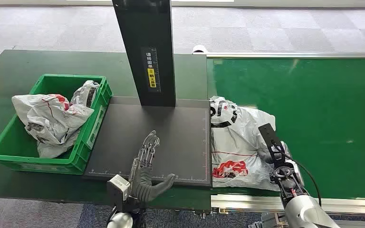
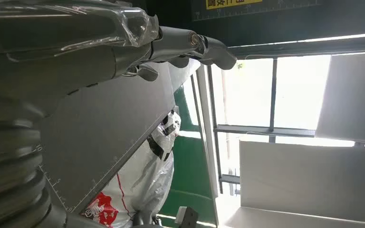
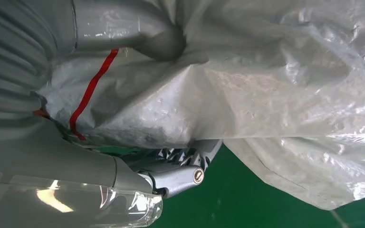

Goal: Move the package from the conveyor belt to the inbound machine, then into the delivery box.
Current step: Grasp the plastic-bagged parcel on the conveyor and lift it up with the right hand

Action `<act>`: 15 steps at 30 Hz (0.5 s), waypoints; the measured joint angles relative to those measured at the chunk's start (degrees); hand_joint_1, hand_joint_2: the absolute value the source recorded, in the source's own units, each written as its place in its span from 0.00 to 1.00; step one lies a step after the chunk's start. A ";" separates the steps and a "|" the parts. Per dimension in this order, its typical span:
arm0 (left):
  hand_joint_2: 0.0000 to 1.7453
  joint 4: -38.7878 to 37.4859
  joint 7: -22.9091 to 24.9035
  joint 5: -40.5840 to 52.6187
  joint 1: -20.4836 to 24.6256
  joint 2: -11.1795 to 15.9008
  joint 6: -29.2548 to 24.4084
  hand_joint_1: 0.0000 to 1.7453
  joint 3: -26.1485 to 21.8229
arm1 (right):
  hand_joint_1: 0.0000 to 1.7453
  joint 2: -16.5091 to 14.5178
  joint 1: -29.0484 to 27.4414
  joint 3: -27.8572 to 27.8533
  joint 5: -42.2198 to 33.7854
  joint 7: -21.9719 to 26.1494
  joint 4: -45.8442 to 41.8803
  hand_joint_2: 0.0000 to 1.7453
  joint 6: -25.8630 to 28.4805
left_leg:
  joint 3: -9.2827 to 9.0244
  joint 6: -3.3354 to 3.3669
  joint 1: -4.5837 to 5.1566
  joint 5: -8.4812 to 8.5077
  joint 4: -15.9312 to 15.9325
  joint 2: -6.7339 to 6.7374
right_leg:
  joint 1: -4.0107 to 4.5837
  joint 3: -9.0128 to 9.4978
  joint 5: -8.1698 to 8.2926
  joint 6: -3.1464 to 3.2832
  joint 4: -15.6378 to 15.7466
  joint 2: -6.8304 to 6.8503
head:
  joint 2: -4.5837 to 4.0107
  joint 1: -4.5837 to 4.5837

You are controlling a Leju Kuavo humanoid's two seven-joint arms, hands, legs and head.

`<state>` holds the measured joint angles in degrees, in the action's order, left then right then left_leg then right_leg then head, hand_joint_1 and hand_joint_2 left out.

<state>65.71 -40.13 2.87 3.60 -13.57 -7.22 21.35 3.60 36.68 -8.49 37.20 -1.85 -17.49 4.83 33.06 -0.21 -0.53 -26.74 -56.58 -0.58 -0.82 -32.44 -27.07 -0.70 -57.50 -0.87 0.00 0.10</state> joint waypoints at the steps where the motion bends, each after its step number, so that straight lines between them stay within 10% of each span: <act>1: 1.00 -0.02 0.00 0.00 0.00 0.00 -0.16 0.00 -0.01 | 1.00 -0.04 0.00 -0.21 -0.49 1.20 0.01 1.00 -0.21 | 0.00 0.00 0.00 0.00 0.00 0.01 | 0.01 0.00 0.01 0.01 0.00 -0.01 | 0.00 0.00; 15: 1.00 1.90 0.00 0.06 -0.92 0.09 -3.53 0.00 -1.01 | 1.00 -4.47 1.36 -6.80 -7.94 33.22 -5.66 1.00 7.23 | 0.35 -0.01 -0.03 0.03 0.01 -0.05 | 0.06 -0.30 0.02 0.04 -0.05 0.02 | 0.00 -0.01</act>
<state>67.61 -40.13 2.93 2.68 -13.48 -10.75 20.35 -0.87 38.03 -15.29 29.26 31.37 -23.15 12.06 33.41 -0.22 -0.56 -26.71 -56.57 -0.64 -0.76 -32.73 -27.05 -0.66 -57.55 -0.85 0.00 0.09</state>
